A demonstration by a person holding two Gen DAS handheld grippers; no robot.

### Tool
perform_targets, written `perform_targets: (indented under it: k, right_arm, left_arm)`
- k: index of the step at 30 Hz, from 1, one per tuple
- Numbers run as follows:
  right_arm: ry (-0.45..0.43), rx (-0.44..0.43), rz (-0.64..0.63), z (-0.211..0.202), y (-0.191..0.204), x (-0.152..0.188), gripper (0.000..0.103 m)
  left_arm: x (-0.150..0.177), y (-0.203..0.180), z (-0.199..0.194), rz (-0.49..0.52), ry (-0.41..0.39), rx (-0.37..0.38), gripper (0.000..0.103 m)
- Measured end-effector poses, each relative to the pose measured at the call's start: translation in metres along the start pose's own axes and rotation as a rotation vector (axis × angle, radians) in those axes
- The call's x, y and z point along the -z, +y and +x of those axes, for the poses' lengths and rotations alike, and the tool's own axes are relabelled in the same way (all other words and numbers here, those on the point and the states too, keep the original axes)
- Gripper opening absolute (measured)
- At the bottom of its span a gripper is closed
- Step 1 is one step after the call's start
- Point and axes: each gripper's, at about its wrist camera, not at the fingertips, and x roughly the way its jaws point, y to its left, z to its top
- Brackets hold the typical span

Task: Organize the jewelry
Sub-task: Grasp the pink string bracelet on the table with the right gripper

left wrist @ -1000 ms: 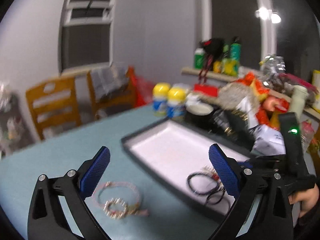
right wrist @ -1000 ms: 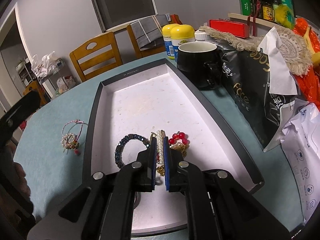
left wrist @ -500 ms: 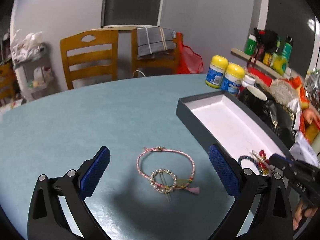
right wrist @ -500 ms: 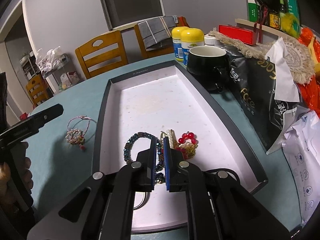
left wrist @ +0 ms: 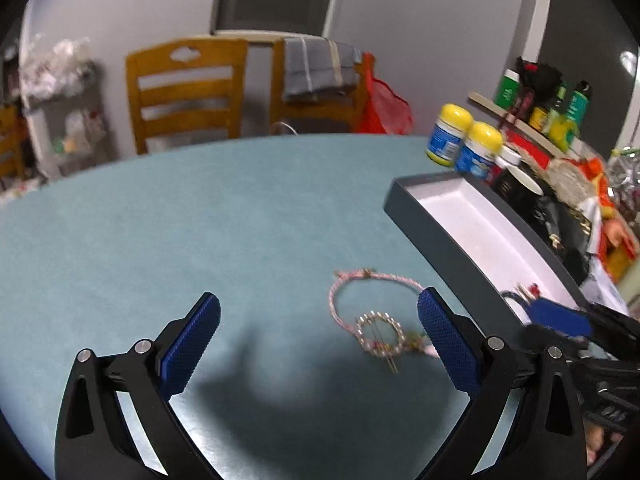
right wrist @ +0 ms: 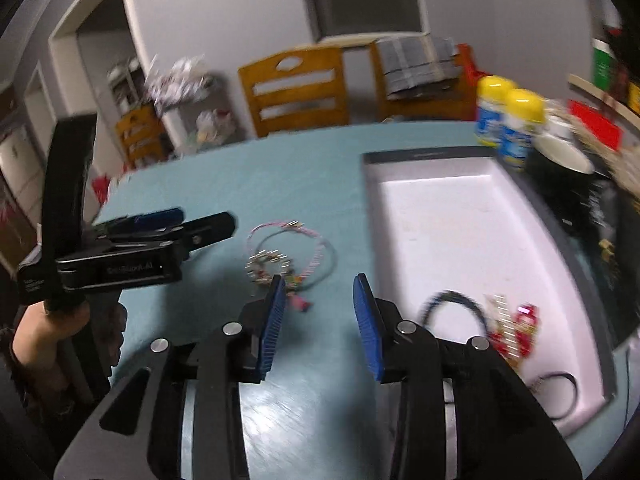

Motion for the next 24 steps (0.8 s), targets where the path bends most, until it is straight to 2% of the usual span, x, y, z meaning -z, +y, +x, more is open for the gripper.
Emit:
perform_targets:
  k: [4,7,11,14,16,19,21,24]
  right_arm:
    - [0.071,0.041,-0.059,0.034,0.023,-0.011,0.036]
    - [0.102,0.085,-0.045,0.053,0.025,-0.019,0.036]
    - [0.148,0.154,-0.035,0.076,0.023,-0.023,0.035]
    - [0.150,0.206,-0.078,0.082,0.025,-0.023,0.034]
    - [0.157,0.220,-0.099,0.087,0.028,-0.022,0.028]
    - [0.161,0.263,-0.141,0.091,0.033,-0.021,0.023]
    - [0.166,0.258,-0.143,0.093,0.033,-0.022,0.005]
    - [0.160,0.284,-0.175,0.096,0.036,-0.020,0.003]
  left_arm:
    - [-0.003,0.017,-0.010,-0.066,-0.056,-0.041,0.100]
    - [-0.003,0.037,-0.020,-0.134,-0.100,-0.067,0.100]
    - [-0.001,0.045,-0.022,-0.135,-0.098,-0.050,0.100]
    - [-0.003,0.040,-0.024,-0.107,-0.102,-0.008,0.100]
    - [-0.002,0.037,-0.024,-0.089,-0.089,0.029,0.100]
    - [-0.001,0.036,-0.023,-0.068,-0.071,-0.001,0.100]
    - [0.000,0.040,-0.022,-0.078,-0.063,-0.016,0.100]
    - [0.001,0.046,-0.023,-0.097,-0.060,-0.025,0.100]
